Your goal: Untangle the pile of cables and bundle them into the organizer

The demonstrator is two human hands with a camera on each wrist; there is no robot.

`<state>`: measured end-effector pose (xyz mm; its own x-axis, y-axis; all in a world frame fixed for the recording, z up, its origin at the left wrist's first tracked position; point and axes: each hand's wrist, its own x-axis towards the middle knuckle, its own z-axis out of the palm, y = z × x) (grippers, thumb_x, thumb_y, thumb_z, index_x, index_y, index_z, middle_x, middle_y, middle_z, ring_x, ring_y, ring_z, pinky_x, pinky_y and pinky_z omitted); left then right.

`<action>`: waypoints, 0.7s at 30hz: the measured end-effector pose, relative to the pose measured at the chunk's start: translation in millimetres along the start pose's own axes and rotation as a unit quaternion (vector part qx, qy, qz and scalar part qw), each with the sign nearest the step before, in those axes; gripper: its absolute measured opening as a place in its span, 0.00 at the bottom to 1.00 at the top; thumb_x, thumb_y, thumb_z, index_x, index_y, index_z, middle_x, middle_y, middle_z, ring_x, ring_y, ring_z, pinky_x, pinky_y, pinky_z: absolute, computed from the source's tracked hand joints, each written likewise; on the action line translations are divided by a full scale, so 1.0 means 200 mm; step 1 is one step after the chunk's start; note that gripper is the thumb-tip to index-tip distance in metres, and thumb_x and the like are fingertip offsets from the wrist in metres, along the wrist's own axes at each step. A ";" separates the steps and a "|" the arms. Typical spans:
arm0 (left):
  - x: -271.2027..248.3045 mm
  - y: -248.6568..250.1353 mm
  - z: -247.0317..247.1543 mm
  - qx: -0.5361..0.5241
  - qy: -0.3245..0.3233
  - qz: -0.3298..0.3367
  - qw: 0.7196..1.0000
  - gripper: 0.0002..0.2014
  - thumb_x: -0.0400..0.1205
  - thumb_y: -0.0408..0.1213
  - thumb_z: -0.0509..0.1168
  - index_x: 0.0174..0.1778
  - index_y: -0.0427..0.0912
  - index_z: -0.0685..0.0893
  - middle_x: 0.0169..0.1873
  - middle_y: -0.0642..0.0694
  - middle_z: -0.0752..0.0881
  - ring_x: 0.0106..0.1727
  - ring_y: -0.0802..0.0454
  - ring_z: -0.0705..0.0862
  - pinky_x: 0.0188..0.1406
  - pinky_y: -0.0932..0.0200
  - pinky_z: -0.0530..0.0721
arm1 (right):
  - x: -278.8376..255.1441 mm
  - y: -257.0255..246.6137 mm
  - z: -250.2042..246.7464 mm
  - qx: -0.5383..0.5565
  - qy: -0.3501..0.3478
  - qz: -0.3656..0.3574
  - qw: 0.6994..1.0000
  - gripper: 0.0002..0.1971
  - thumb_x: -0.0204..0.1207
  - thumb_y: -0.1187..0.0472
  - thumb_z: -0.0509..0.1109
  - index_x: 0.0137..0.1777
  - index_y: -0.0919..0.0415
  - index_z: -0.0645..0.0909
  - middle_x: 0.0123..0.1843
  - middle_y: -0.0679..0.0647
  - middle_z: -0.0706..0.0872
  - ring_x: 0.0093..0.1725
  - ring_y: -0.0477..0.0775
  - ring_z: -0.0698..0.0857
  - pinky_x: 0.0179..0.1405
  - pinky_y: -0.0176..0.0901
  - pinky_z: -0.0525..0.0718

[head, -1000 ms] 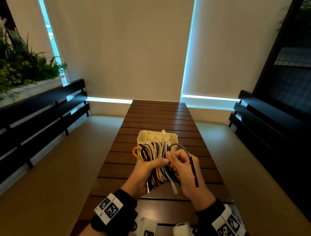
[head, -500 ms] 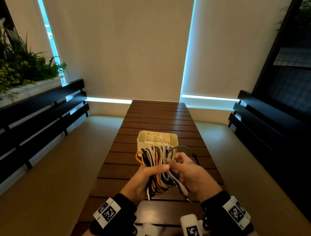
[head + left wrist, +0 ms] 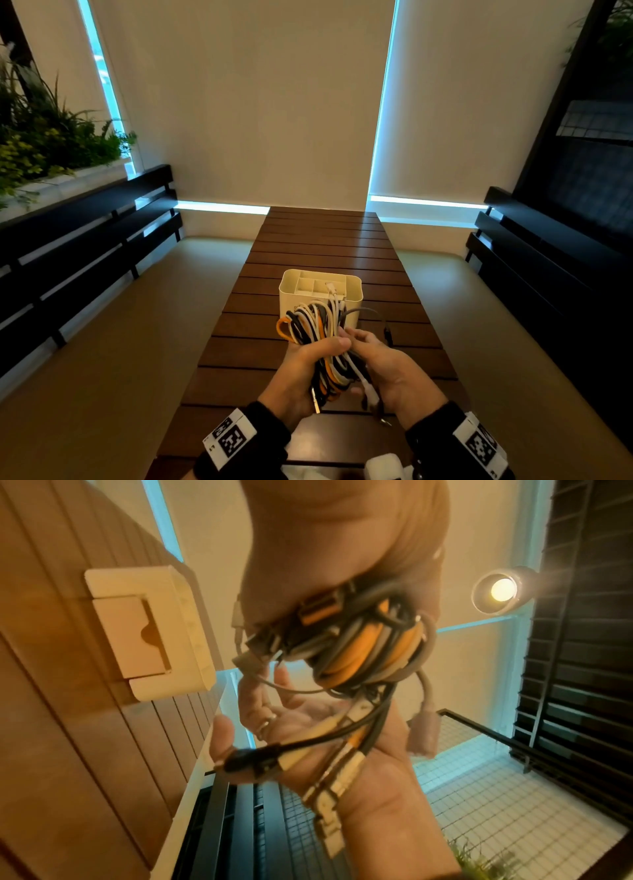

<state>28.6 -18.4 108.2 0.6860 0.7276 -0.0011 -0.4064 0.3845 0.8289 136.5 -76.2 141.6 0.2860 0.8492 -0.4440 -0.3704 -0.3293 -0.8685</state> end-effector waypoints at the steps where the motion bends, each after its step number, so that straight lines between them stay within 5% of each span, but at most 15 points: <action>1: 0.00 0.00 0.01 -0.004 0.007 0.009 1.000 0.22 0.61 0.28 0.75 0.52 0.35 0.87 0.39 0.34 0.88 0.39 0.39 0.88 0.38 0.50 0.86 | 0.01 0.02 0.02 0.022 0.049 -0.037 0.998 0.28 0.69 0.59 0.75 0.66 0.59 0.69 0.50 0.57 0.80 0.47 0.55 0.82 0.35 0.44 0.81; 3: 0.02 0.02 0.02 0.012 0.015 0.030 0.999 0.22 0.61 0.24 0.71 0.53 0.34 0.86 0.39 0.36 0.89 0.40 0.41 0.89 0.35 0.52 0.88 | 0.04 0.08 0.04 0.042 0.188 -0.146 0.970 0.29 0.63 0.64 0.80 0.60 0.59 0.67 0.46 0.55 0.76 0.44 0.54 0.81 0.35 0.43 0.80; 5: 0.03 0.03 0.03 0.043 0.026 0.045 0.998 0.22 0.63 0.21 0.71 0.55 0.32 0.84 0.39 0.37 0.88 0.40 0.43 0.89 0.32 0.54 0.86 | 0.05 0.11 0.04 0.026 0.245 -0.221 0.944 0.27 0.60 0.63 0.82 0.50 0.57 0.66 0.41 0.57 0.75 0.40 0.55 0.81 0.34 0.44 0.82; 7: 0.03 0.04 0.03 0.057 0.040 0.044 0.997 0.19 0.67 0.18 0.71 0.55 0.31 0.83 0.39 0.34 0.87 0.38 0.42 0.89 0.29 0.55 0.86 | 0.05 0.09 0.01 0.017 0.177 -0.191 0.965 0.24 0.59 0.58 0.81 0.44 0.59 0.68 0.37 0.59 0.77 0.35 0.55 0.82 0.32 0.46 0.83; 9: 0.04 0.02 0.03 0.064 0.048 0.046 0.996 0.21 0.64 0.20 0.72 0.55 0.30 0.84 0.45 0.29 0.88 0.46 0.35 0.88 0.41 0.47 0.87 | 0.02 0.05 -0.03 0.045 0.036 -0.101 0.993 0.19 0.57 0.56 0.77 0.42 0.60 0.72 0.38 0.59 0.81 0.36 0.56 0.83 0.33 0.48 0.83; 12: 0.05 0.00 0.04 0.069 0.042 0.042 0.996 0.21 0.62 0.21 0.72 0.52 0.31 0.85 0.44 0.31 0.88 0.47 0.36 0.88 0.45 0.45 0.86 | 0.01 0.01 -0.11 0.172 -0.092 -0.047 0.980 0.16 0.56 0.59 0.81 0.44 0.63 0.84 0.41 0.61 0.87 0.42 0.59 0.85 0.44 0.53 0.83; 14: 0.05 0.02 0.02 0.078 0.042 0.038 0.995 0.13 0.66 0.18 0.71 0.45 0.32 0.86 0.36 0.37 0.87 0.39 0.42 0.88 0.38 0.50 0.86 | 0.00 -0.02 -0.15 0.246 -0.083 -0.054 0.964 0.18 0.50 0.63 0.83 0.42 0.65 0.85 0.40 0.60 0.86 0.43 0.58 0.82 0.49 0.52 0.80; 17: 0.06 0.03 -0.02 0.113 0.056 0.040 0.991 0.11 0.69 0.16 0.70 0.43 0.34 0.85 0.34 0.41 0.86 0.37 0.45 0.86 0.38 0.51 0.85 | 0.00 -0.08 -0.21 0.277 0.022 -0.101 0.955 0.14 0.66 0.68 0.69 0.52 0.62 0.77 0.45 0.59 0.81 0.43 0.55 0.81 0.42 0.49 0.79; 19: 0.06 0.03 -0.03 0.130 0.063 0.038 0.989 0.11 0.69 0.16 0.70 0.43 0.34 0.85 0.35 0.41 0.86 0.38 0.45 0.87 0.40 0.50 0.84 | 0.03 -0.08 -0.25 0.199 0.055 -0.194 0.959 0.14 0.76 0.70 0.65 0.60 0.57 0.75 0.50 0.59 0.80 0.44 0.55 0.81 0.40 0.46 0.80; 21: 0.06 0.03 -0.03 0.140 0.066 0.039 0.987 0.12 0.69 0.16 0.70 0.44 0.33 0.84 0.35 0.42 0.87 0.38 0.46 0.87 0.40 0.50 0.85 | 0.03 -0.09 -0.22 0.100 0.081 -0.243 0.961 0.09 0.78 0.67 0.64 0.56 0.57 0.79 0.49 0.58 0.82 0.42 0.51 0.82 0.37 0.40 0.80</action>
<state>30.0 -3.6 109.3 0.5671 0.8236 0.0105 -0.2583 0.1658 0.9517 183.3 -84.0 145.2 0.5966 0.8016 -0.0389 -0.3166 0.1906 -0.9292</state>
